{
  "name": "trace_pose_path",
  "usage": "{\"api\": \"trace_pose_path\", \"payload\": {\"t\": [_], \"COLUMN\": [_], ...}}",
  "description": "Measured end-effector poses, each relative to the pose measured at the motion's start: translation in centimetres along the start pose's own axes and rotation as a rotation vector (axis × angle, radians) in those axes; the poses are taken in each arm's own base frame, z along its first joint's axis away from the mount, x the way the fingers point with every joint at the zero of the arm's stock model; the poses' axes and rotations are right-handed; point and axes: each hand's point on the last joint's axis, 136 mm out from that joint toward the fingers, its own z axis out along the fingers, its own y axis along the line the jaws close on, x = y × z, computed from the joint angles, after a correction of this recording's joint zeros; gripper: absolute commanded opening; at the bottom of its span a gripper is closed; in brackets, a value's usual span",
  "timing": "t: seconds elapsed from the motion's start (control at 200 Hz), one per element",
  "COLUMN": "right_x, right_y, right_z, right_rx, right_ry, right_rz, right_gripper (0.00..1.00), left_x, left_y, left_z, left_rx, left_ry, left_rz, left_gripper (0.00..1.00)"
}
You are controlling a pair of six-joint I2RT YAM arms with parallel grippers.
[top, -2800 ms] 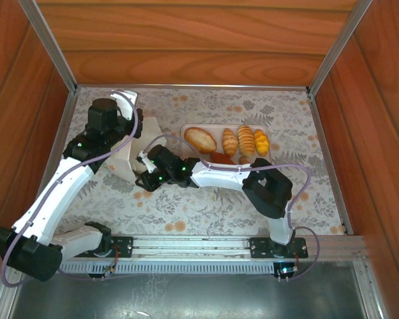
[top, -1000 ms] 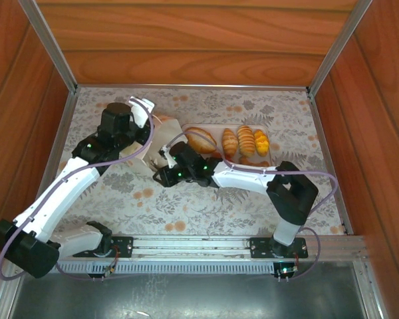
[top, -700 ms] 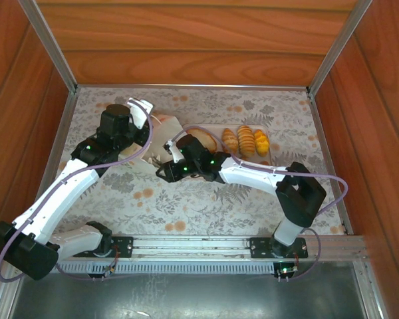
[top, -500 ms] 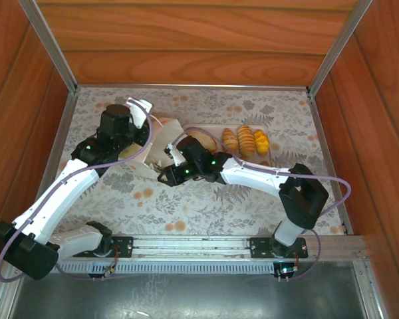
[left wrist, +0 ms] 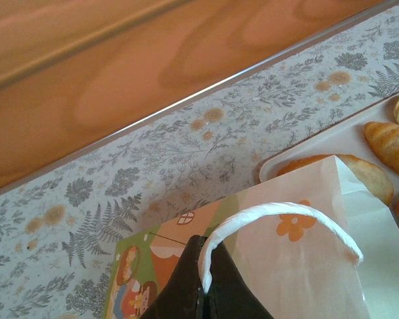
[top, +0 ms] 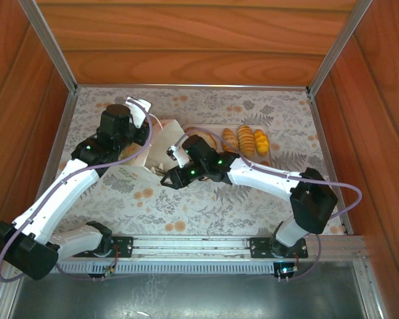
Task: Take the fake bread out of the paper bag
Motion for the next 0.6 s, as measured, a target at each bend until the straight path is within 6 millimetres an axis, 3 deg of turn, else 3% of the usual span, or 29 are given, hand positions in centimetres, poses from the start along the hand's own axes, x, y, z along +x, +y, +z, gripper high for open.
{"api": "trace_pose_path", "payload": {"t": [0.26, 0.6], "right_x": [0.2, 0.1], "right_y": [-1.2, -1.1], "right_z": [1.0, -0.3], "right_rx": [-0.035, -0.146], "right_ry": [0.042, 0.081], "right_rz": [0.097, 0.205], "right_gripper": [0.47, 0.48], "left_x": [0.5, 2.4], "left_y": [-0.7, -0.5], "left_z": [0.1, 0.1], "left_rx": [0.037, 0.013], "left_ry": [0.007, 0.041], "left_rz": [0.002, 0.006], "left_gripper": [0.0, 0.0]}}
